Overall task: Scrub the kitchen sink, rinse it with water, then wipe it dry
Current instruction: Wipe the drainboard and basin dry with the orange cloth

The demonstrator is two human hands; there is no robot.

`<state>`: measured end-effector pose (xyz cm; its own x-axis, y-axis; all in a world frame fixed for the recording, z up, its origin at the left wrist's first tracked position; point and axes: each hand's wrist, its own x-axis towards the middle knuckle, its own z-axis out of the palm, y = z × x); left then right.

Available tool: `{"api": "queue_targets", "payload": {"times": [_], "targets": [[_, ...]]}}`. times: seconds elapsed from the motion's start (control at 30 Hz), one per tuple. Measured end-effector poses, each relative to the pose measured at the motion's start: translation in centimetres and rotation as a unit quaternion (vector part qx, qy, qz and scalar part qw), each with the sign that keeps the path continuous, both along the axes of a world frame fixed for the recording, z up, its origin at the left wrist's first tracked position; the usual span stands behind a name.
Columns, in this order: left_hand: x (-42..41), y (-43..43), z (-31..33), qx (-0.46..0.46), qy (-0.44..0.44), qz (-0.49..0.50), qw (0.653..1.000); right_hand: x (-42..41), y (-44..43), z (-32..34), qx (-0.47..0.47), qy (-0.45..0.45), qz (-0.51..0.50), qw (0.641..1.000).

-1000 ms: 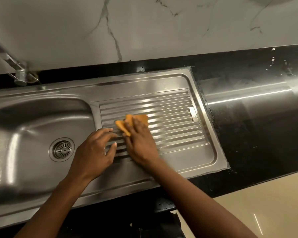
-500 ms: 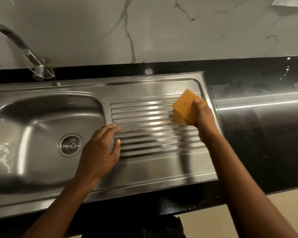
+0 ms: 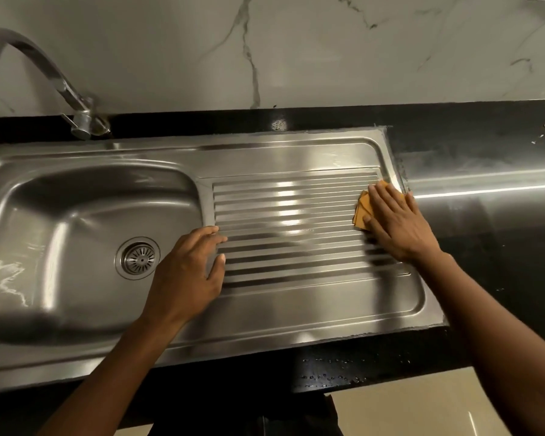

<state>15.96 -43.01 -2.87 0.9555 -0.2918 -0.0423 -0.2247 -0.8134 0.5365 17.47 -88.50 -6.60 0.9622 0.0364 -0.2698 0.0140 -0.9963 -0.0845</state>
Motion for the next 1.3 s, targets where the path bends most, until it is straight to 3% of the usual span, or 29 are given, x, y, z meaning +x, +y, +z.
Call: {"api": "queue_targets", "payload": {"times": [0.07, 0.27, 0.37, 0.57, 0.7, 0.8, 0.9, 1.0, 1.1, 1.23, 1.3], "targets": [[0.2, 0.4, -0.1, 0.002, 0.002, 0.001, 1.0, -0.4, 0.7, -1.0, -0.009, -0.007, -0.014, 1.0], [0.8, 1.8, 0.2, 0.0, 0.001, -0.002, 1.0, -0.3, 9.7, -2.4, 0.027, -0.051, -0.188, 0.98], [1.1, 2.8, 0.3, 0.003, 0.008, -0.002, 1.0, 0.2, 16.6, -2.9, 0.062, -0.066, -0.195, 0.977], [1.6, 4.5, 0.7, 0.023, 0.002, -0.002, 1.0, 0.8, 31.0, -3.0, 0.132, -0.079, -0.053, 0.987], [1.6, 5.2, 1.2, 0.029, -0.006, 0.016, 0.999, 1.1, 36.2, -3.8, 0.128, -0.077, 0.102, 0.983], [1.4, 5.5, 1.5, 0.015, -0.016, 0.038, 0.999, 2.3, 35.6, -3.1, 0.219, -0.106, 0.156, 0.957], [1.2, 5.5, 1.5, -0.002, -0.035, 0.057, 0.998, 4.2, 32.3, -0.6, 0.392, -0.07, 0.055, 0.915], [0.8, 5.2, 1.3, -0.023, -0.032, 0.065, 0.997, 6.5, 26.2, 1.9, 0.473, -0.109, -0.081, 0.87], [0.7, 4.6, 1.1, -0.031, -0.031, 0.055, 0.997, 8.8, 18.6, 3.6, 0.437, -0.164, -0.203, 0.86], [0.6, 4.2, 0.7, -0.028, -0.016, 0.039, 0.999, 10.6, 9.8, 3.0, 0.249, -0.227, -0.258, 0.906], [0.6, 4.2, 0.4, -0.026, -0.015, 0.03, 0.999, 11.3, 7.0, 1.2, 0.192, -0.192, -0.238, 0.932]]}}
